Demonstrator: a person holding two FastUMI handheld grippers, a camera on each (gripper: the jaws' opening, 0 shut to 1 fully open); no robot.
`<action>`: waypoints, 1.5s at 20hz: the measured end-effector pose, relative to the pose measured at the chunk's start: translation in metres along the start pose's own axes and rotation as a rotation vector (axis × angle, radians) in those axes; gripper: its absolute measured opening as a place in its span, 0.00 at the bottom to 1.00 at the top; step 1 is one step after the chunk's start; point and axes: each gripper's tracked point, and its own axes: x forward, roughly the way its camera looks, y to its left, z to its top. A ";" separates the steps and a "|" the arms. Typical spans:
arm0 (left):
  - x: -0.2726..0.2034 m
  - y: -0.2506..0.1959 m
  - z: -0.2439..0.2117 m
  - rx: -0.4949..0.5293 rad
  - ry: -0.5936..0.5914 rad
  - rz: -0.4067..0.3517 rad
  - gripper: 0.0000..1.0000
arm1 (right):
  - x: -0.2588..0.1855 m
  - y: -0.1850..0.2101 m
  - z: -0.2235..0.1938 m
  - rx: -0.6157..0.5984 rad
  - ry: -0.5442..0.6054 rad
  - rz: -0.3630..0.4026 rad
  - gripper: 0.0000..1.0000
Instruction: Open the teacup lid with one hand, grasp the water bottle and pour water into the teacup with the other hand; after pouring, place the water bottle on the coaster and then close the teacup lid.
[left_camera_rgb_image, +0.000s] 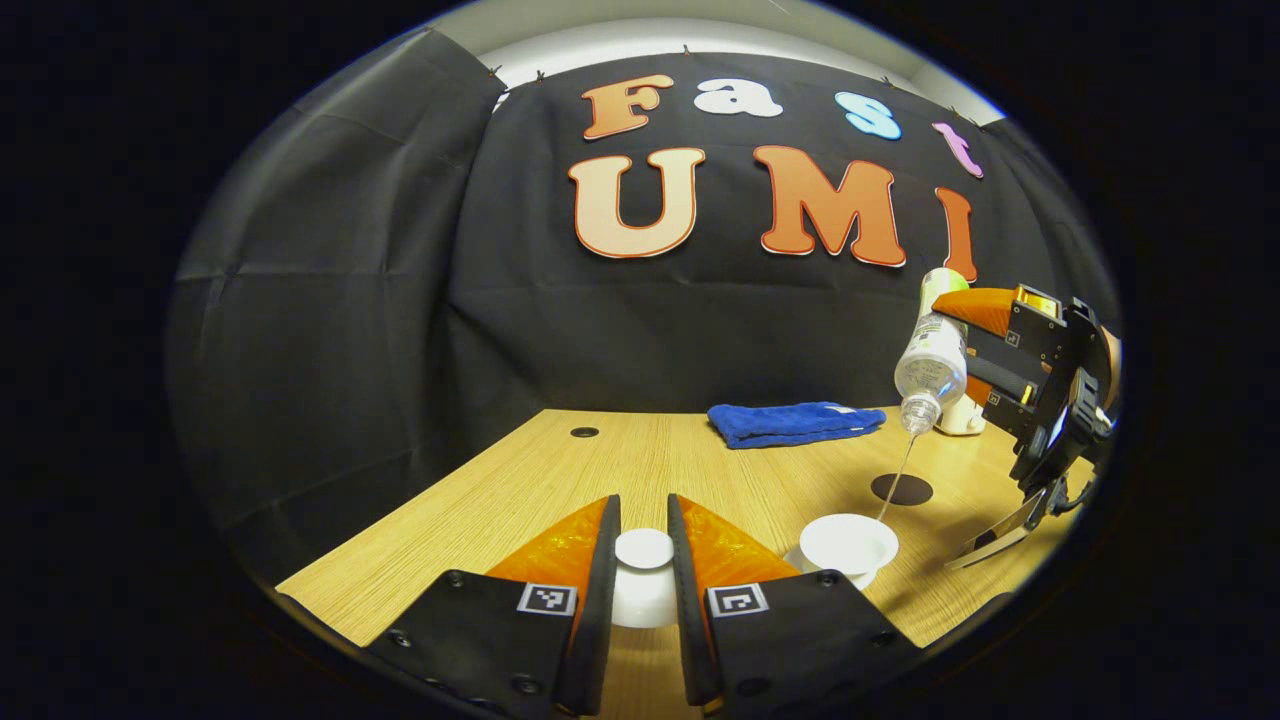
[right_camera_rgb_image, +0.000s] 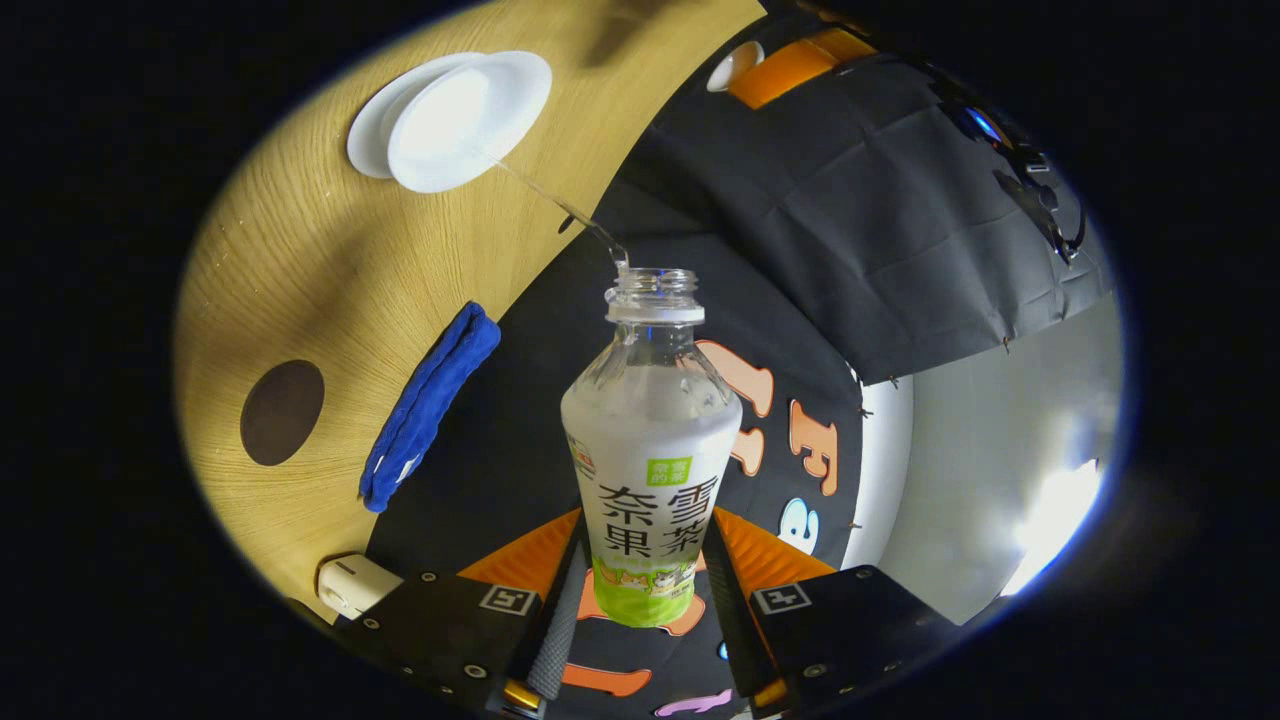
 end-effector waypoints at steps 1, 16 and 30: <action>0.001 0.000 -0.001 0.001 0.003 0.001 0.32 | 0.001 -0.001 0.000 -0.009 -0.005 -0.003 0.64; -0.003 -0.004 -0.004 -0.001 0.022 -0.002 0.32 | -0.003 -0.003 0.011 -0.030 -0.048 -0.017 0.64; -0.010 -0.033 -0.011 -0.015 0.043 -0.067 0.33 | -0.039 0.066 0.027 0.465 0.061 0.193 0.65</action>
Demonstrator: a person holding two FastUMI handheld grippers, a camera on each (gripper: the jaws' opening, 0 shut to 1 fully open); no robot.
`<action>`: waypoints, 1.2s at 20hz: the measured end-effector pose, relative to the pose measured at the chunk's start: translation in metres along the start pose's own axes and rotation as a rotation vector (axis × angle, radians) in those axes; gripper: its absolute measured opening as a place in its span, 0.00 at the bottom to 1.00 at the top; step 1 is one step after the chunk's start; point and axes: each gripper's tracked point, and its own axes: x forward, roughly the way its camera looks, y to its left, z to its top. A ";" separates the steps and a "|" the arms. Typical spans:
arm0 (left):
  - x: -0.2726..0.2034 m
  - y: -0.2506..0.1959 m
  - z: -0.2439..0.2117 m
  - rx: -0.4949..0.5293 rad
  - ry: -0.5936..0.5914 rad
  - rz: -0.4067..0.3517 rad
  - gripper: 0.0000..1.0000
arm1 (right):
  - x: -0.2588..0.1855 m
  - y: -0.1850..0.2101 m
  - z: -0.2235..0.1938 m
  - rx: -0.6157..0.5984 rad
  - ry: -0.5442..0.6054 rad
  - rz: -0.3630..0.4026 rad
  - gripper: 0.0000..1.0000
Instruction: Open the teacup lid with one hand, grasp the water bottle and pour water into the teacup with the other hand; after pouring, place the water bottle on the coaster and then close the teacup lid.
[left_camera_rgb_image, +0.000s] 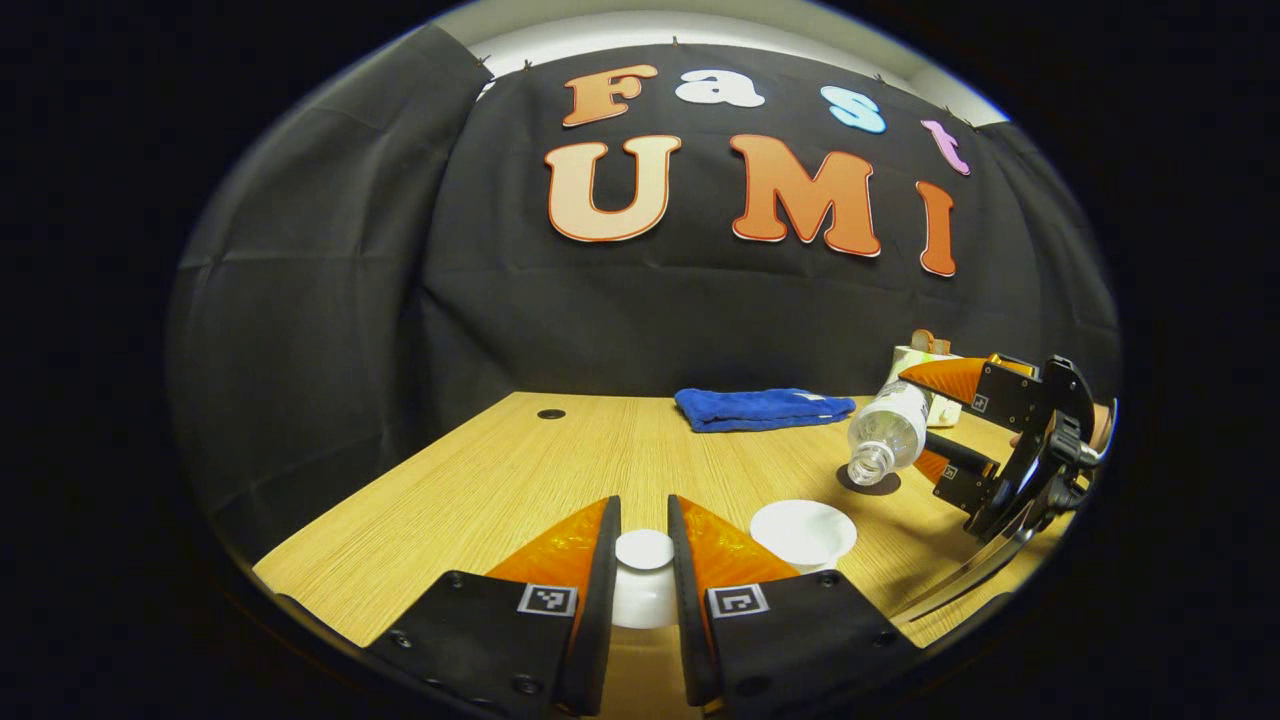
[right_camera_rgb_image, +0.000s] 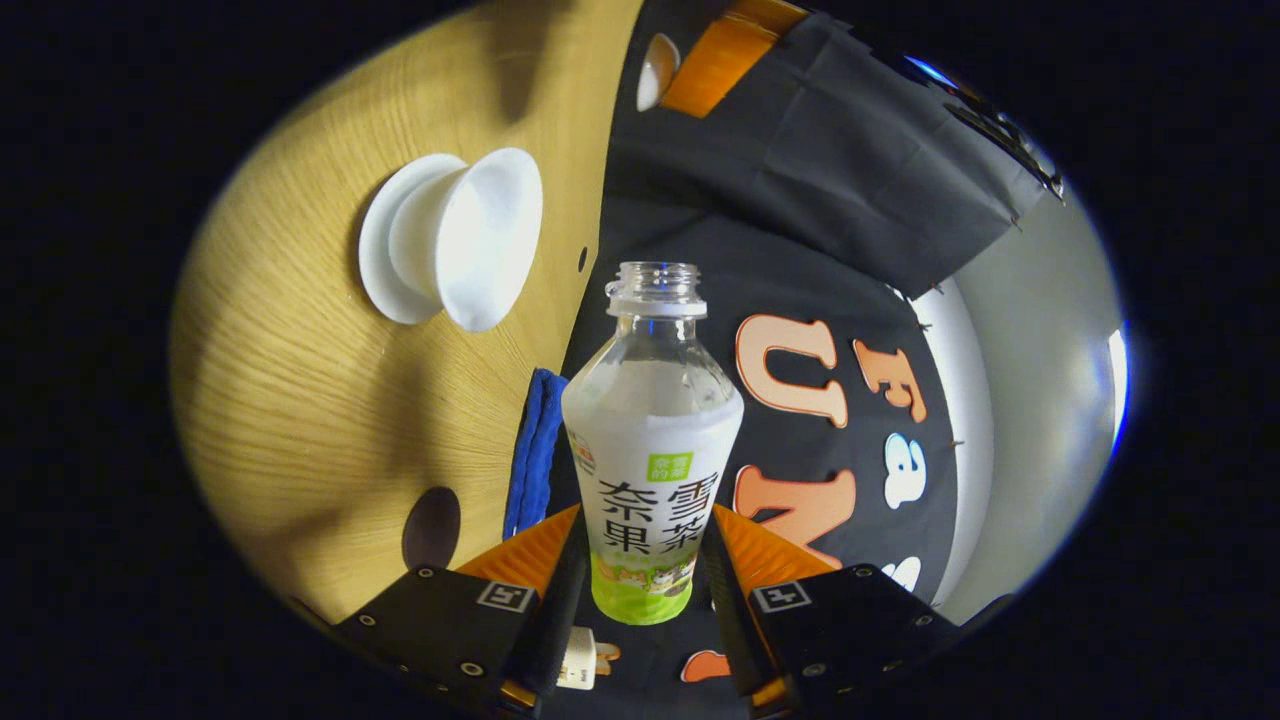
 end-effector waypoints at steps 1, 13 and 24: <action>-0.001 0.000 0.001 0.002 -0.001 0.002 0.32 | 0.001 0.000 -0.005 0.032 0.019 0.001 0.64; 0.000 -0.023 0.010 0.032 -0.010 -0.021 0.34 | 0.023 -0.038 -0.073 0.702 0.190 -0.011 0.65; 0.002 -0.026 0.001 0.053 0.014 -0.006 0.34 | 0.034 -0.014 -0.124 1.386 0.314 0.039 0.65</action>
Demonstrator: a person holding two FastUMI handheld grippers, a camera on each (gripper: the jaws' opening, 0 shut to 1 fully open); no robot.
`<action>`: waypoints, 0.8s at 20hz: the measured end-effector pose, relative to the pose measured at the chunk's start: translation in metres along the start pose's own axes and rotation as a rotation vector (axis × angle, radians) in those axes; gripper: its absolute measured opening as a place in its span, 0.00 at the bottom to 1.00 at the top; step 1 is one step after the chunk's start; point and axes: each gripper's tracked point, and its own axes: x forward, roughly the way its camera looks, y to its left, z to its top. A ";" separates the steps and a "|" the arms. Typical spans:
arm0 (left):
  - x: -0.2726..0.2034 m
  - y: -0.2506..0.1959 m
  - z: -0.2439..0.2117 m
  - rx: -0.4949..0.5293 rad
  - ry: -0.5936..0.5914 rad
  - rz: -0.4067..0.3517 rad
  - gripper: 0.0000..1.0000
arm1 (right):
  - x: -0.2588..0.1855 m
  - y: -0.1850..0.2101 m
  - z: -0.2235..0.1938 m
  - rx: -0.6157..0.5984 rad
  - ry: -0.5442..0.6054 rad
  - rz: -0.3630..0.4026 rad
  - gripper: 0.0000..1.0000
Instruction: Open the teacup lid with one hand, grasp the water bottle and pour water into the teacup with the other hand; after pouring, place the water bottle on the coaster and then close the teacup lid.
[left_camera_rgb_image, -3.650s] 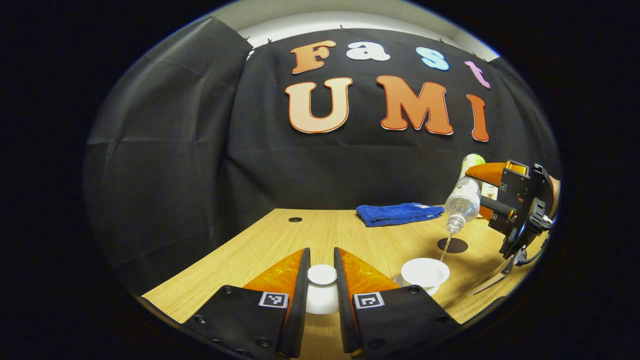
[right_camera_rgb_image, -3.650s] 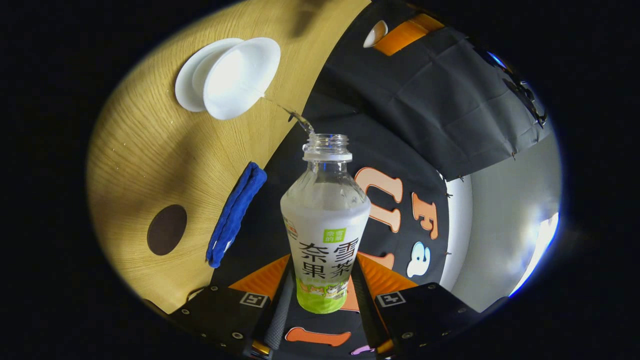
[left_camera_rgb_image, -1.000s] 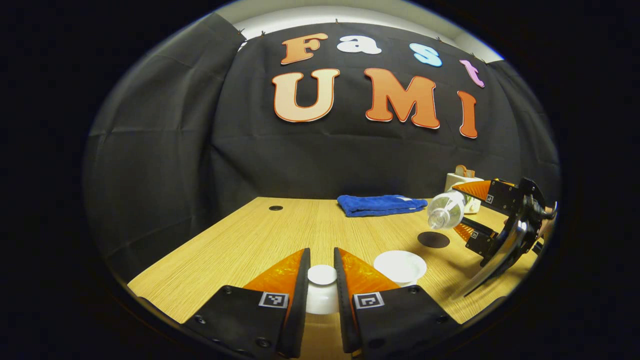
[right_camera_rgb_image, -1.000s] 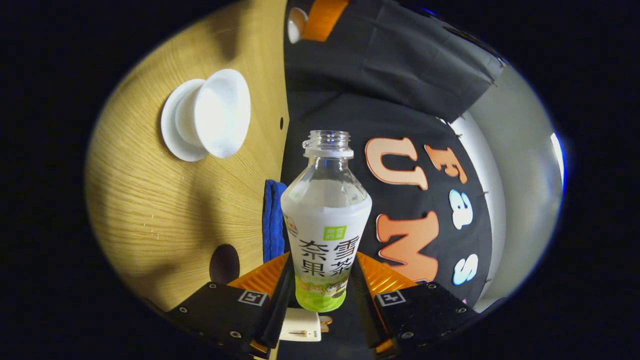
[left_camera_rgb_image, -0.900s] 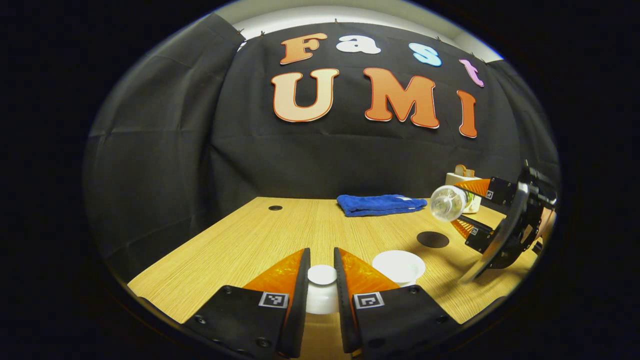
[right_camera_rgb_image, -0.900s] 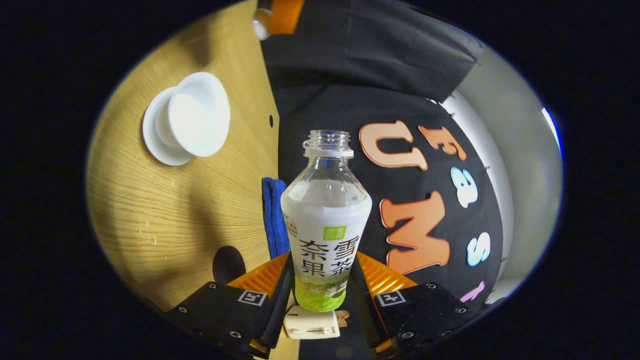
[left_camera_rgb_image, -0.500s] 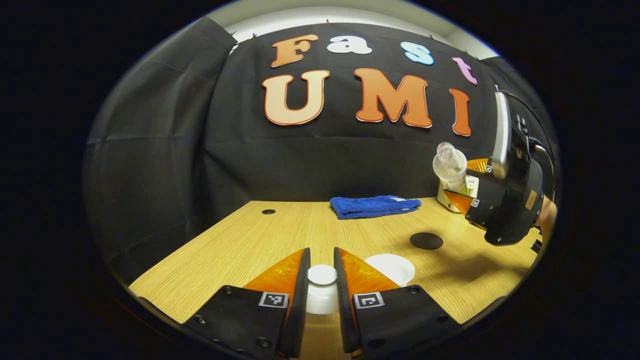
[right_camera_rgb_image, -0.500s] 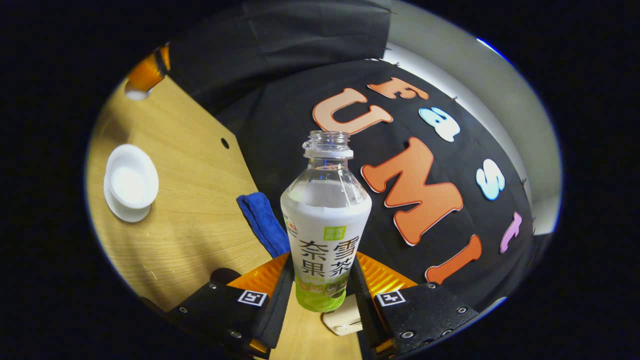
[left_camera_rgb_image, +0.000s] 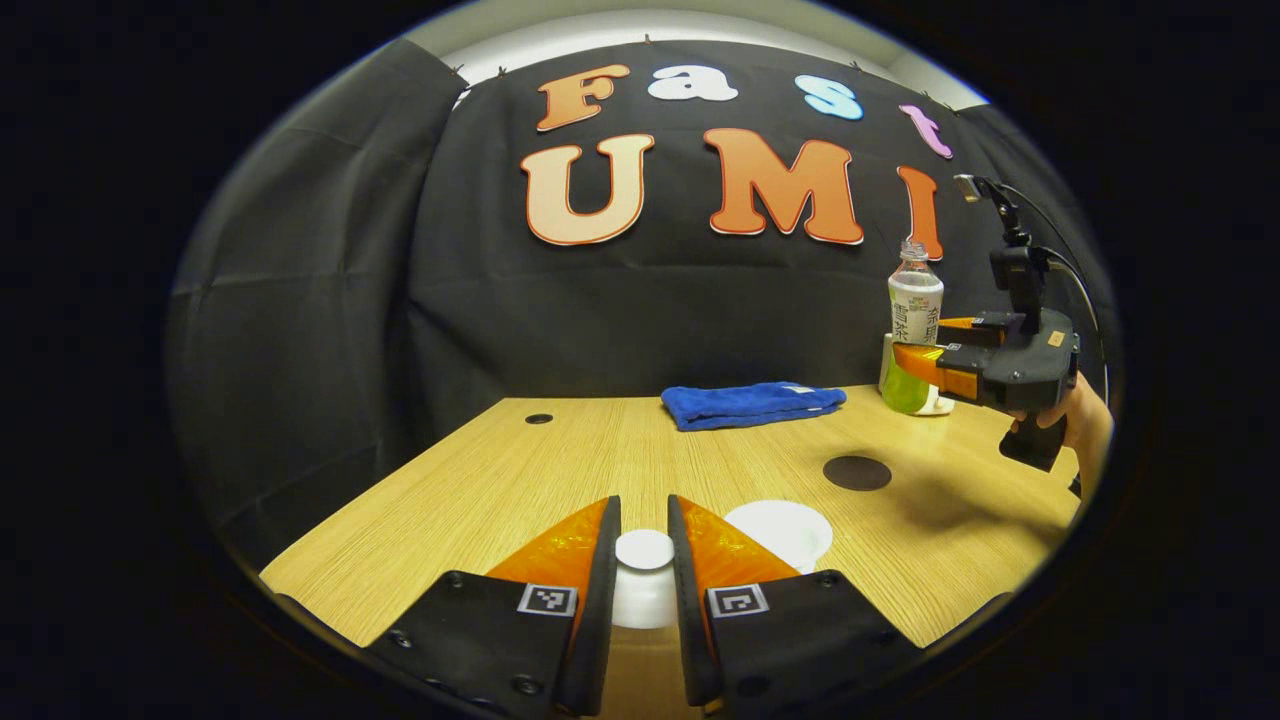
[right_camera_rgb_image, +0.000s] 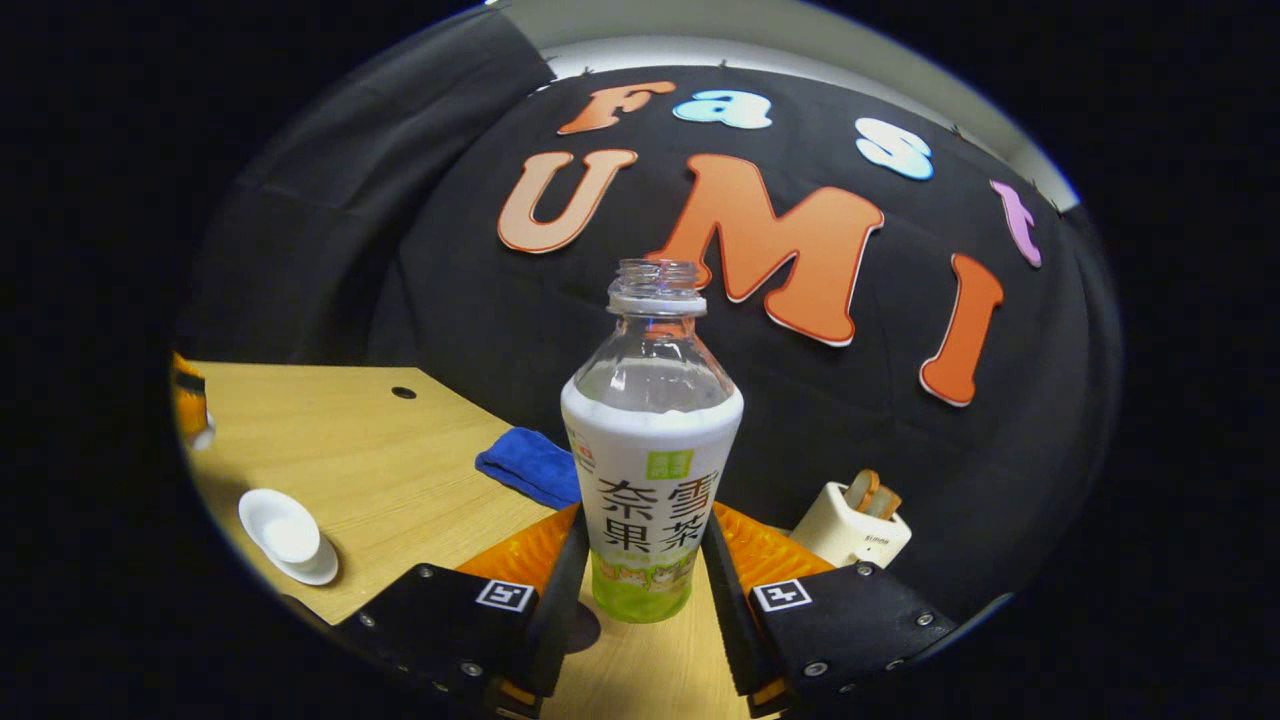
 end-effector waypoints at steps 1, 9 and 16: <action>0.001 -0.001 0.000 0.000 0.001 0.000 0.34 | 0.002 0.002 -0.003 0.044 0.016 0.017 0.65; 0.001 0.005 -0.001 0.011 0.006 0.017 0.34 | 0.011 0.021 -0.029 0.251 0.127 0.113 0.65; 0.001 0.011 -0.006 0.009 0.011 0.026 0.34 | 0.020 0.040 -0.054 0.235 0.192 0.144 0.65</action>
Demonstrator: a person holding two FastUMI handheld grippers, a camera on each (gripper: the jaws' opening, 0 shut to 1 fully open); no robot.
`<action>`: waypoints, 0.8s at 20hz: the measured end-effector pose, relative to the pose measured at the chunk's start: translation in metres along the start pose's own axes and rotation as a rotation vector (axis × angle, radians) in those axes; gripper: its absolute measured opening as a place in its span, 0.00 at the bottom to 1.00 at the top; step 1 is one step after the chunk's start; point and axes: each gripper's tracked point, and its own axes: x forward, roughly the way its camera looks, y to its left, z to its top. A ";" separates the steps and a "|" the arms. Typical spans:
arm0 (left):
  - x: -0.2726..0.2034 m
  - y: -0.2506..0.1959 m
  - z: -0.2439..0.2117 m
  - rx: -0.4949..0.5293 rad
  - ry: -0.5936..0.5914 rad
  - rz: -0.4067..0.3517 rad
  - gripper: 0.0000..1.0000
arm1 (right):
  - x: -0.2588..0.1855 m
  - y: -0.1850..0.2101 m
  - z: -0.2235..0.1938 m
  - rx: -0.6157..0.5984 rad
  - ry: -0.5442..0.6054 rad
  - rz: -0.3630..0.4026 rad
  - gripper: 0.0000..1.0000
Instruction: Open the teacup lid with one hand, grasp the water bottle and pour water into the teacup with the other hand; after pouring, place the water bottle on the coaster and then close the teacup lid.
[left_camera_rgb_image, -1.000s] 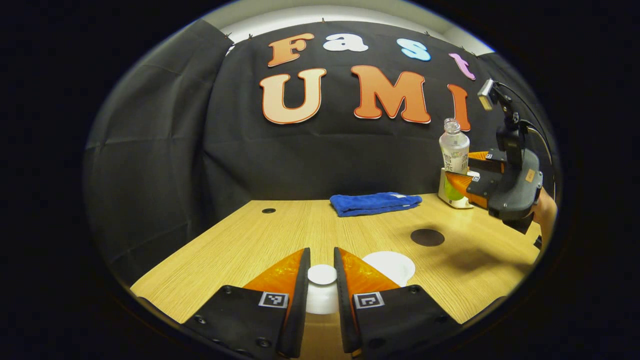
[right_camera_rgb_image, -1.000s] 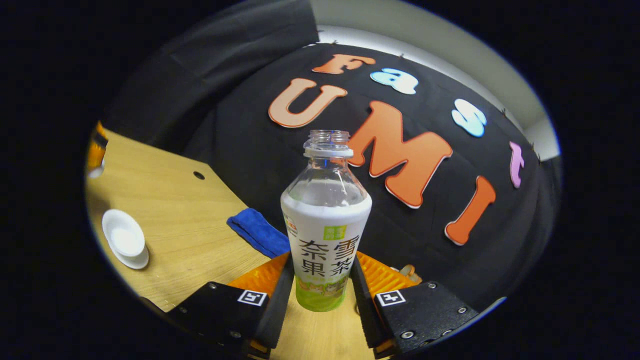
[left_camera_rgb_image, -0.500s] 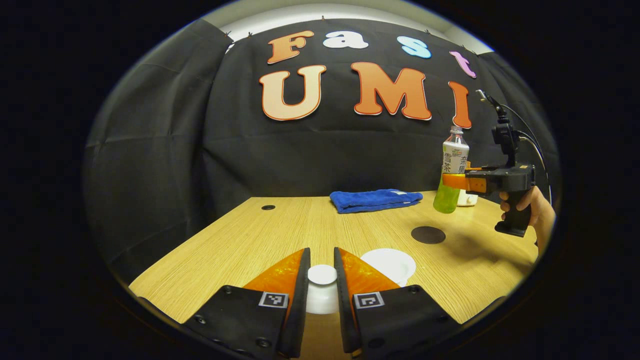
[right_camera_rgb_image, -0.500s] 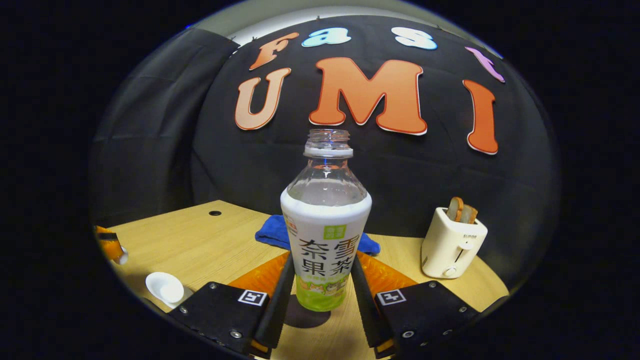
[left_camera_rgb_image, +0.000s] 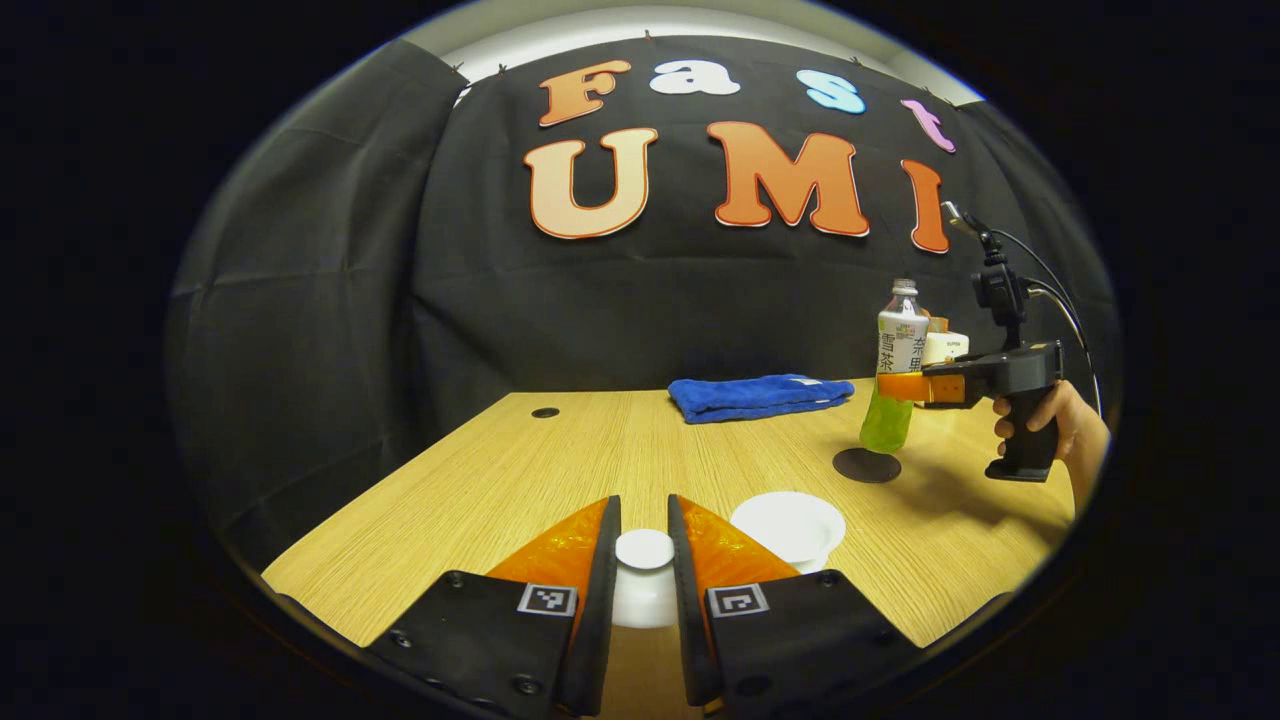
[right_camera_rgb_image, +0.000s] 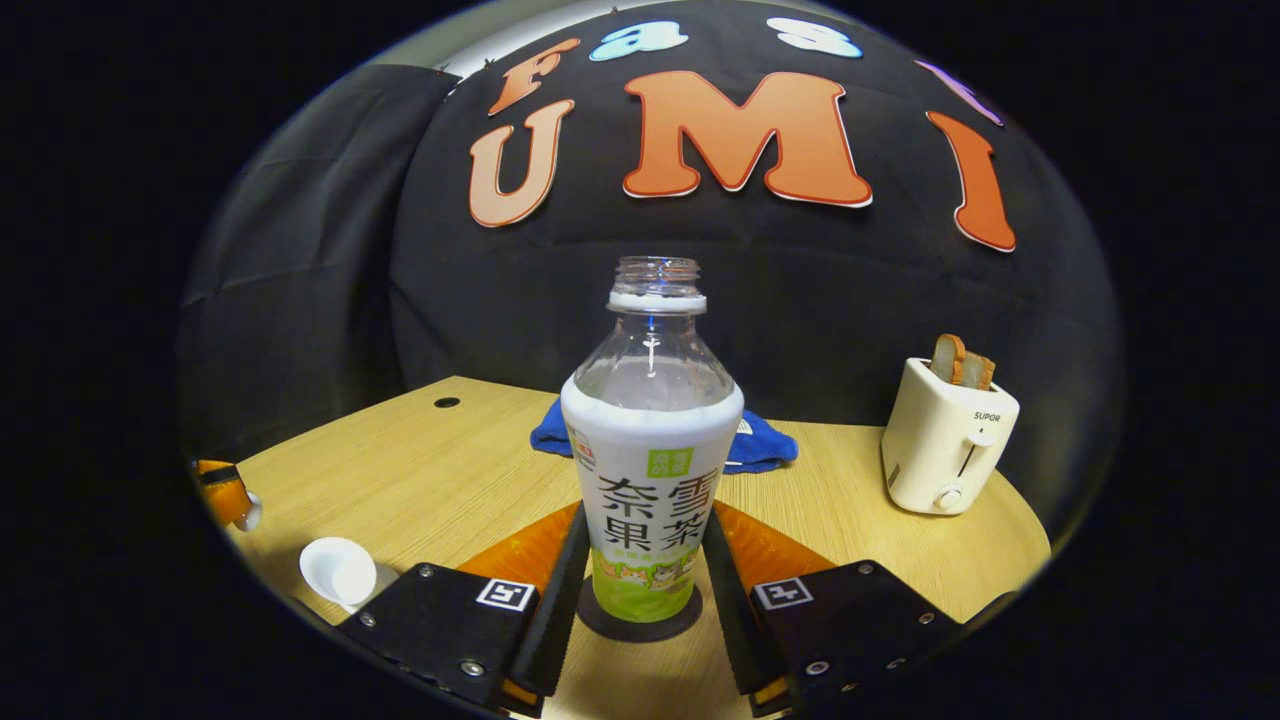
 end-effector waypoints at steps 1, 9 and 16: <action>-0.001 0.001 0.001 0.000 -0.001 0.002 0.32 | 0.003 0.000 -0.002 -0.001 0.007 0.001 0.65; -0.002 -0.001 0.001 -0.001 -0.008 -0.003 0.34 | 0.011 0.005 -0.027 -0.012 0.065 0.015 0.65; -0.001 -0.004 0.004 0.000 -0.013 -0.013 0.34 | 0.013 0.003 -0.023 0.004 0.067 0.024 0.69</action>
